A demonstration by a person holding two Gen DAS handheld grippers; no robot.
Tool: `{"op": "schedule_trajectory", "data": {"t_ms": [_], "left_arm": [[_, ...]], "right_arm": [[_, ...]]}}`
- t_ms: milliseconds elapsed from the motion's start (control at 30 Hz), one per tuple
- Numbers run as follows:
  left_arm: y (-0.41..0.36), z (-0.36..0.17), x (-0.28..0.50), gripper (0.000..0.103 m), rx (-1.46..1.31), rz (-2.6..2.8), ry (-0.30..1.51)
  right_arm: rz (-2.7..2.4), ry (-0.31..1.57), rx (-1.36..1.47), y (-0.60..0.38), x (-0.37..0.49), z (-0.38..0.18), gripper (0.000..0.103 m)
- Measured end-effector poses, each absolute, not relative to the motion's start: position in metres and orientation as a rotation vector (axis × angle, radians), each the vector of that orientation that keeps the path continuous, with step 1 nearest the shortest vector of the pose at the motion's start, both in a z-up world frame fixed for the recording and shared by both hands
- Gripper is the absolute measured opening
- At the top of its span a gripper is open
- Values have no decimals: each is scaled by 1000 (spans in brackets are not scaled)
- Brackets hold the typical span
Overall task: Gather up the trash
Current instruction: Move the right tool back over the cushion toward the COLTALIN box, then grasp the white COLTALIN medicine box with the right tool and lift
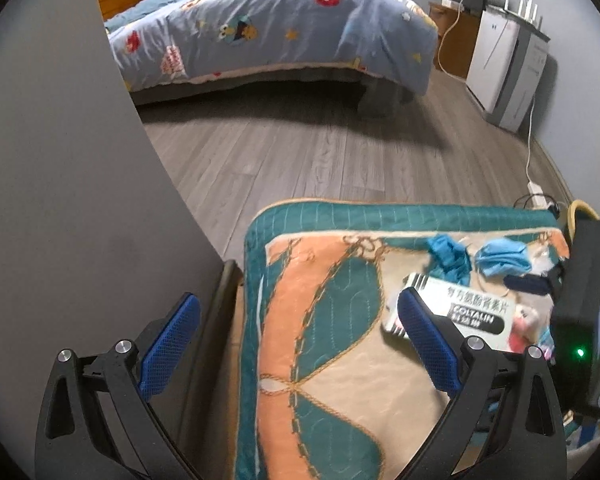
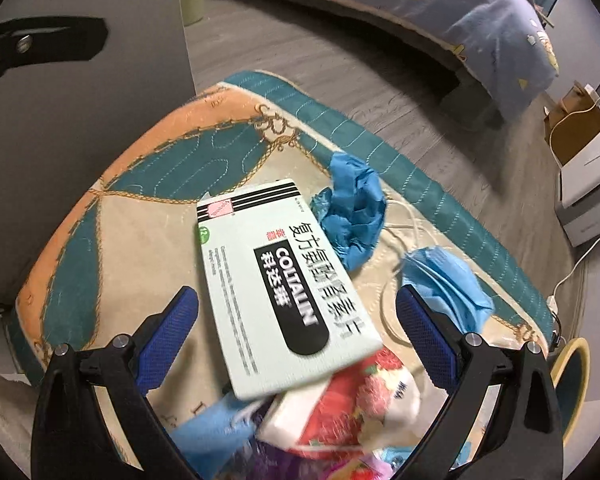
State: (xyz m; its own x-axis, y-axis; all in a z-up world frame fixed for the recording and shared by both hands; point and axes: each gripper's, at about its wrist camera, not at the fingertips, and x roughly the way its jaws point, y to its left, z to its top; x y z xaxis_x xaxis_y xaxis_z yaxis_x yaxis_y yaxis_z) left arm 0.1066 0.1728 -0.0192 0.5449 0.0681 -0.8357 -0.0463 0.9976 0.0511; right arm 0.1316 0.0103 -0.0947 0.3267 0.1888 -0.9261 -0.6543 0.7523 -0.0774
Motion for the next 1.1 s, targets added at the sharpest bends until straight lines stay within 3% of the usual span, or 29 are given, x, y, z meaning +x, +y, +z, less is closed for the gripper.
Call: {"op": "schedule_trajectory", "data": {"t_ms": [233, 300, 333, 367, 700, 733, 767, 800, 933, 1100], "left_arm": [[181, -24, 110, 98, 0, 62, 1010], [181, -25, 110, 98, -9, 61, 1011], [181, -25, 111, 98, -14, 62, 1012], [182, -25, 111, 98, -21, 63, 1012], [171, -17, 110, 98, -6, 56, 998], [168, -16, 109, 98, 0, 55, 996], [165, -14, 107, 98, 2, 53, 994], [161, -12, 106, 98, 4, 46, 992], [138, -3, 99, 98, 16, 3, 982], [103, 6, 87, 98, 38, -49, 978]], "right_arm": [[590, 1141, -532, 24, 135, -109, 97], [602, 1157, -534, 25, 132, -112, 93], [603, 1160, -538, 25, 130, -112, 81], [602, 1160, -539, 24, 130, -111, 78], [571, 1120, -434, -5, 119, -64, 72], [568, 1113, -428, -9, 116, -58, 69], [562, 1105, -426, -16, 114, -52, 42], [559, 1100, -418, -24, 111, -44, 31], [508, 1102, -364, -65, 100, -24, 5], [430, 1104, -299, -111, 90, -16, 5]]}}
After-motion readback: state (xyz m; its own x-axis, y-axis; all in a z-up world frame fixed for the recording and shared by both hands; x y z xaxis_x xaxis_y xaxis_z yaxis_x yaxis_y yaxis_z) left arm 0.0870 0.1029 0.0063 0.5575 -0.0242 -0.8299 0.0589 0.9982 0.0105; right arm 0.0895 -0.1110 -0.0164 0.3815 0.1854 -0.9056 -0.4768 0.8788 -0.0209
